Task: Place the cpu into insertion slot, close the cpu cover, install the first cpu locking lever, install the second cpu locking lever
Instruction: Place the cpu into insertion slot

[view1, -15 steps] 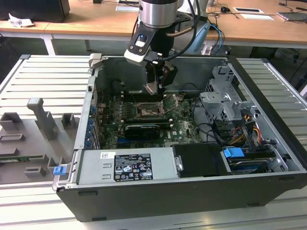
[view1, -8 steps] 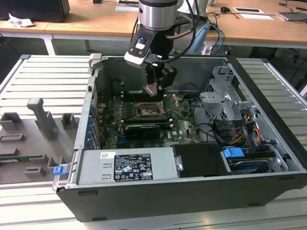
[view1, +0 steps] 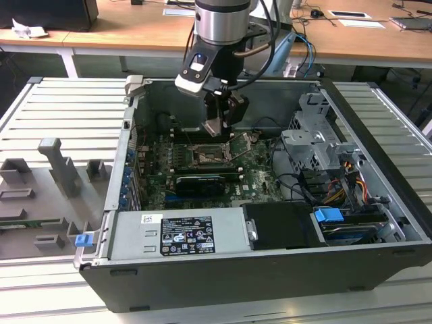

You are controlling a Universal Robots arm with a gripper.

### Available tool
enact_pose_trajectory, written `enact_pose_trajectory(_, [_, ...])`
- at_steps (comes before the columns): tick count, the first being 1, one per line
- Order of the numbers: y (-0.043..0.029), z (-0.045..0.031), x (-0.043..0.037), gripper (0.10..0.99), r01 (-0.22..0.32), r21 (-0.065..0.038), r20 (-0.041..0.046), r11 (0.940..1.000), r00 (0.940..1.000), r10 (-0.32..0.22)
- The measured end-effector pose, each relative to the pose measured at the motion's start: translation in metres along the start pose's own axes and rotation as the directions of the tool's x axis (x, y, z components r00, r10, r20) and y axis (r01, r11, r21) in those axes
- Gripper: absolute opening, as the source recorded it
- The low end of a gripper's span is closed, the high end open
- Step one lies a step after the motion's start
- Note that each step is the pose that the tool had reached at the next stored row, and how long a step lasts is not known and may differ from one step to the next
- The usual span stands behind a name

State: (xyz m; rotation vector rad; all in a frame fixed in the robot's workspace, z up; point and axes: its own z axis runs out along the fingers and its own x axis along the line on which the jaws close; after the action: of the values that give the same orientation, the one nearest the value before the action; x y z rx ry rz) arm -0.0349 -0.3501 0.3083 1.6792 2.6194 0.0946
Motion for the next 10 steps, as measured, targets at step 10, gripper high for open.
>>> enact_pose_trajectory(10, [-0.0003, 0.0047, 0.0, 0.533, -0.005, 0.0, 0.0006, 1.0, 1.0, 0.005])
